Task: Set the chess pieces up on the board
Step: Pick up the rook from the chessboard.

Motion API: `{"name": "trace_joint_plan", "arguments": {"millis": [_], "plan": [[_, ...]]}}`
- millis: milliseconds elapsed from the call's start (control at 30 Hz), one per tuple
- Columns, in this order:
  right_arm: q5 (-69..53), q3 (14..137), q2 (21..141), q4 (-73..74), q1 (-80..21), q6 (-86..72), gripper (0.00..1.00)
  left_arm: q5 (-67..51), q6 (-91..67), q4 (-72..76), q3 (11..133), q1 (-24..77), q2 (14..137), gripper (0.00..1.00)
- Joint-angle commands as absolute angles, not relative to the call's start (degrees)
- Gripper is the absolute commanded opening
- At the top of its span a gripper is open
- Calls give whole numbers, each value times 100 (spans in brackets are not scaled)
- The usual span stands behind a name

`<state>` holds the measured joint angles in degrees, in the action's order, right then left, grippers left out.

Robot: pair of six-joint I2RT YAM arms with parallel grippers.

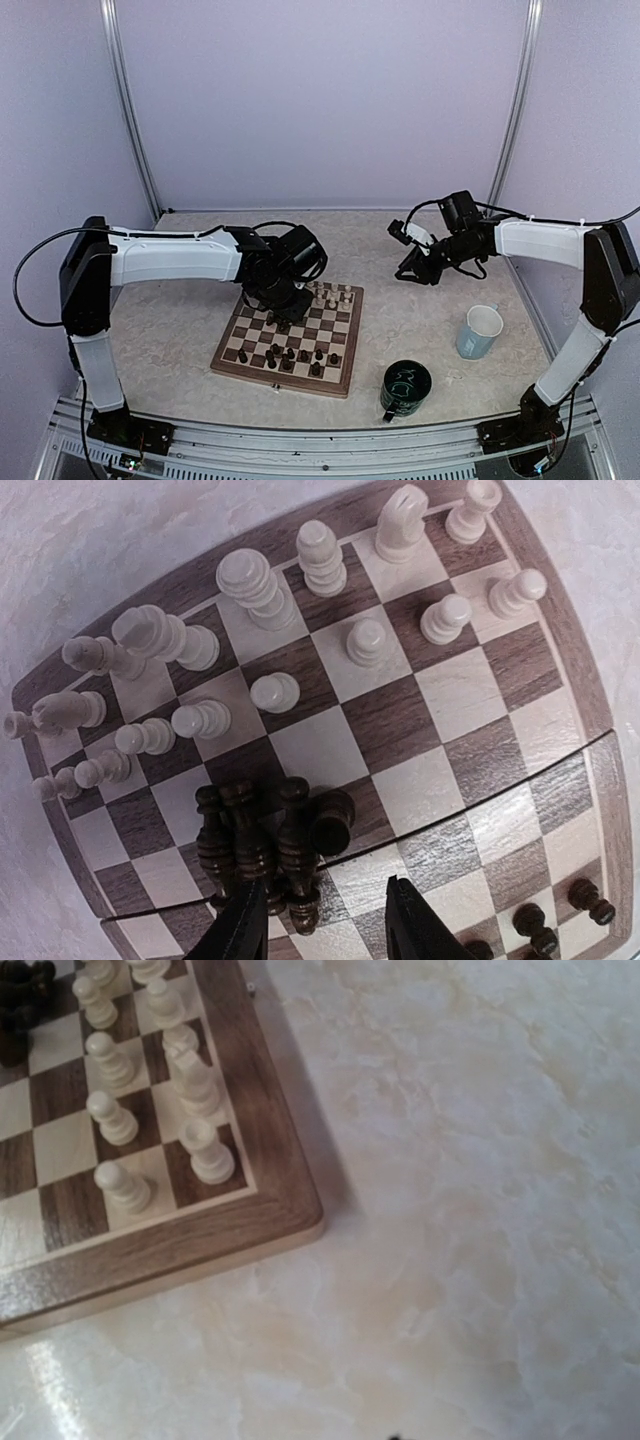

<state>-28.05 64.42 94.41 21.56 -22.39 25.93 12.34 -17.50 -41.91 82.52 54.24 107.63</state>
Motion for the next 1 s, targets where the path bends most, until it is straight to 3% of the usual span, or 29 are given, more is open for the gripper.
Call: {"name": "trace_joint_plan", "arguments": {"millis": [0, 267, 600, 833, 967], "plan": [[-2855, 6428, 9531, 2233, -2268, 2637, 29, 1397, -1600, -4249, 8620, 5353, 11060, 41], [-2892, 6449, 9597, 2263, -2272, 2653, 29, 1178, -1574, -4134, 8817, 5316, 11426, 38], [-2883, 6477, 9653, 2298, -2268, 2672, 29, 1079, -1538, -4201, 8876, 5309, 11575, 26], [-2899, 6478, 9684, 2298, -2268, 2672, 29, 1133, -1561, -4193, 8909, 5370, 11437, 9], [-2909, 6494, 9703, 2316, -2276, 2672, 29, 1056, -1625, -4251, 8972, 5485, 11124, 8]]}}
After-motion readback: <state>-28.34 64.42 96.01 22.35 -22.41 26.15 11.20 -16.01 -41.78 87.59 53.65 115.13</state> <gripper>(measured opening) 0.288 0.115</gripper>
